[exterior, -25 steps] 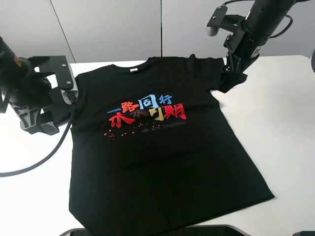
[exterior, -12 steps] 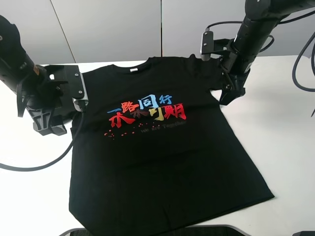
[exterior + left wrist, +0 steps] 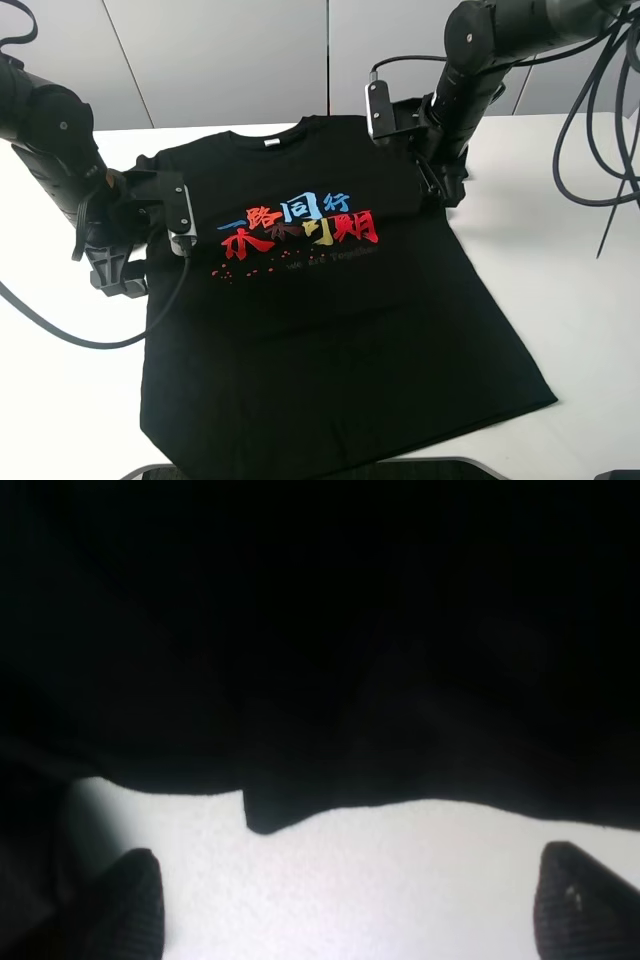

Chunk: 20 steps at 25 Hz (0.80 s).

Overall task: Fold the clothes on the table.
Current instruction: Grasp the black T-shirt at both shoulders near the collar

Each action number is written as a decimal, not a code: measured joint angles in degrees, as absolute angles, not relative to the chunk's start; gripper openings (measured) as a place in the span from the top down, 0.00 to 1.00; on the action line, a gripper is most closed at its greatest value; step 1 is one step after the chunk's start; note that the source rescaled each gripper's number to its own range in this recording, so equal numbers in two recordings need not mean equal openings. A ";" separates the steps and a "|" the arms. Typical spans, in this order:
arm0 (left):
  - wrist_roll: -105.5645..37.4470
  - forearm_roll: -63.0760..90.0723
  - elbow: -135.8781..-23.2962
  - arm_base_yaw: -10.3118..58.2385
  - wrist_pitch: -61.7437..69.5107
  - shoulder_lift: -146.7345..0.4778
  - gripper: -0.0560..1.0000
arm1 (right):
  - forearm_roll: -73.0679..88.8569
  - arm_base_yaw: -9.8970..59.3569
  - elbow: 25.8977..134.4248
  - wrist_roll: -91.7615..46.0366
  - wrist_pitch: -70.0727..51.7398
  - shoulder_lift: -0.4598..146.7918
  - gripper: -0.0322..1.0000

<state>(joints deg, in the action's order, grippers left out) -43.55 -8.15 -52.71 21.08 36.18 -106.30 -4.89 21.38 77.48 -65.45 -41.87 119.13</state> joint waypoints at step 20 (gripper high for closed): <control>-43.55 -8.48 -54.33 21.08 31.83 -107.61 0.00 | -8.36 21.52 77.60 -64.62 -41.38 124.16 0.12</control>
